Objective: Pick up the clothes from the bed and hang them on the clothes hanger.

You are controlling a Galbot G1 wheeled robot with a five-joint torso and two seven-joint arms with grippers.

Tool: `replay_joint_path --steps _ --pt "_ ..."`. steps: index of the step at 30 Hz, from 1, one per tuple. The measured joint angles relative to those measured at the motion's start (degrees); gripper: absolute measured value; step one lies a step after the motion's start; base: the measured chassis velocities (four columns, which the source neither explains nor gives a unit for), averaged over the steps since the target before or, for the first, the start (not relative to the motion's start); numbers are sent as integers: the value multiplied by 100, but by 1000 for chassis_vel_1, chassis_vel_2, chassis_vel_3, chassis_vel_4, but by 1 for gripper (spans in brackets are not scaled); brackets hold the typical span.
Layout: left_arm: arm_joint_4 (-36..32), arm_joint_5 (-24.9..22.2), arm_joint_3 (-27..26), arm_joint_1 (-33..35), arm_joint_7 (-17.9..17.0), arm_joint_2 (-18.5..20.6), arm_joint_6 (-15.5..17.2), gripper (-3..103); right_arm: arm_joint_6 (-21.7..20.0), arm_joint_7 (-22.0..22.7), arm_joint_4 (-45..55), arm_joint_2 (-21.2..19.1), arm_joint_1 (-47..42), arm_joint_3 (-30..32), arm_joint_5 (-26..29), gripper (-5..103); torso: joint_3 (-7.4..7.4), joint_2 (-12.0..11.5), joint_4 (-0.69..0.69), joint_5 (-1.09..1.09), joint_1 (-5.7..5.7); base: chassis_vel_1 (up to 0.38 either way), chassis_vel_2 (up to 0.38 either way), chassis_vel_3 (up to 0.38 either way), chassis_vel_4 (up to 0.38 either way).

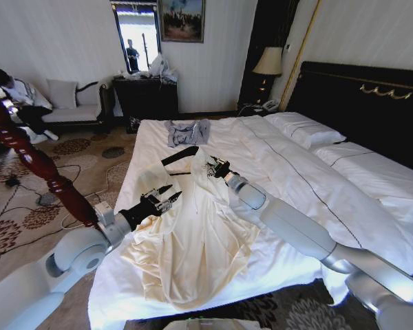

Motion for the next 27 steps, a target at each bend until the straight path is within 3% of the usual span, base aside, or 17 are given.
replay_joint_path --steps 1,2,4,5,7,8,12,19,27 --pt "-29 -7 -81 84 0 14 0 67 4 0 0 -3 -8 7 -3 20 0 0 0 0 0 0 0 0 0" --pt "-137 -53 -427 415 5 55 -10 78 14 0 -1 -14 -44 40 -15 20 0 0 2 -1 0 0 0 0 0" --pt "-302 -148 -1017 834 10 88 -26 83 27 0 -6 -27 -86 67 -35 20 0 0 2 0 0 0 0 0 0" --pt "-302 -148 -1017 834 10 88 -26 83 27 0 -6 -27 -86 67 -35 20 0 0 2 0 0 0 0 0 0" --pt "-475 -332 -1734 1162 -26 94 -40 93 46 0 -24 -33 -130 92 -60 20 0 0 2 0 0 0 0 0 0" --pt "-493 -372 -1824 1188 -37 94 -40 97 48 0 -25 -33 -135 94 -63 20 0 0 2 0 -1 0 0 0 0" --pt "-425 -564 -2460 1283 -103 152 -37 100 77 -1 5 -26 -154 97 -102 20 0 0 0 1 0 0 0 0 0" --pt "-111 -465 -2534 1407 -110 186 -20 100 124 9 226 -15 -152 108 -118 20 0 0 2 -1 0 0 0 0 0" --pt "282 -254 -1890 998 -102 239 -19 100 122 18 436 -58 -145 123 -111 20 0 0 0 0 0 0 0 0 0"
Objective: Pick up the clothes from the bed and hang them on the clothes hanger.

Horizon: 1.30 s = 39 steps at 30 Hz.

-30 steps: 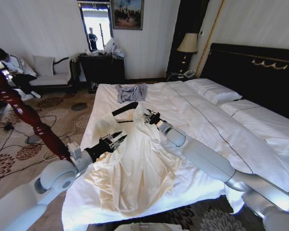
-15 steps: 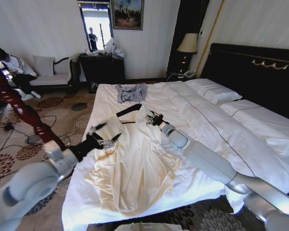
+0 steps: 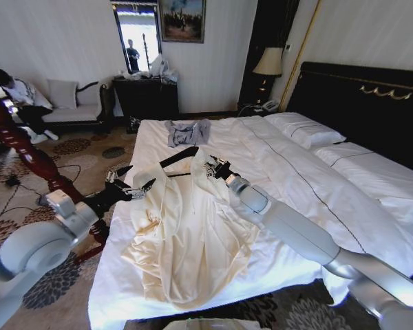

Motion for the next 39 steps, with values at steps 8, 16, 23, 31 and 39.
replay_joint_path --steps 8,16,23,31,39 --pt "207 64 776 -537 35 108 -27 99 144 -87 64 -13 -19 -126 -444 20 0 0 1 0 0 0 0 0 0" --pt "222 30 1109 -826 28 154 -28 99 206 -125 -12 41 0 -213 -605 20 0 0 1 0 0 0 0 0 0" --pt "385 52 1444 -968 9 113 -27 98 170 -137 36 99 171 -245 -634 20 0 0 2 0 0 0 0 0 0" --pt "486 79 1639 -1150 5 85 -28 98 39 -158 204 119 187 -259 -631 21 0 0 1 0 0 0 0 0 0" --pt "603 57 1787 -1378 16 122 -81 97 -39 -153 296 204 170 -294 -601 21 0 0 1 0 0 0 0 0 0"
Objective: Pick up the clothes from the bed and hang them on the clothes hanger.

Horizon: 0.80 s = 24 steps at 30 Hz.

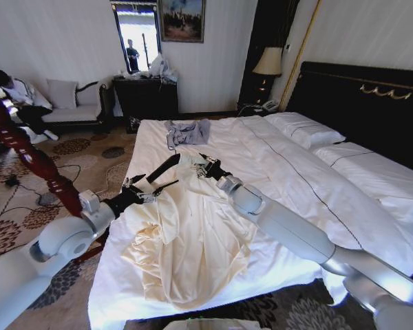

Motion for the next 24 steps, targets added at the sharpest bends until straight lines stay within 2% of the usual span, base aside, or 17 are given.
replay_joint_path --steps 7,8,15,24 --pt "83 -88 67 -103 72 -8 -66 96 -84 -37 178 43 -8 -52 31 22 0 0 0 1 0 0 0 0 0" --pt "117 -104 156 -201 80 -32 -66 96 -126 -43 230 42 0 -58 46 23 0 0 3 0 0 0 0 0 0" --pt "287 -215 793 -992 41 -195 -65 96 -175 -55 328 39 -38 -68 68 24 0 0 -2 0 0 0 0 0 0" --pt "377 -331 1230 -1477 -7 -249 -35 96 -174 -57 373 23 -77 -49 71 25 0 0 2 0 0 0 0 0 0"
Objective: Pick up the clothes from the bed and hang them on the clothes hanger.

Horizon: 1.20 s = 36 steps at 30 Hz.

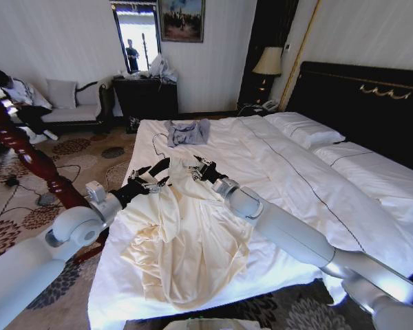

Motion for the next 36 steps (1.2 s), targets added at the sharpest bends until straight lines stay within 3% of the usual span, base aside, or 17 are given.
replay_joint_path --steps 12,23,36 --pt "101 -351 692 -972 -107 -117 35 92 4 -11 33 44 -31 2 -10 25 0 0 -3 0 1 0 0 0 0" --pt "-388 -523 -409 21 -45 330 101 100 63 8 -83 36 -57 60 14 22 0 0 -1 0 0 0 0 0 0" --pt "-648 -723 -953 170 -152 485 111 100 103 -3 -129 -24 -271 150 -46 20 0 0 -3 0 0 0 0 0 0"
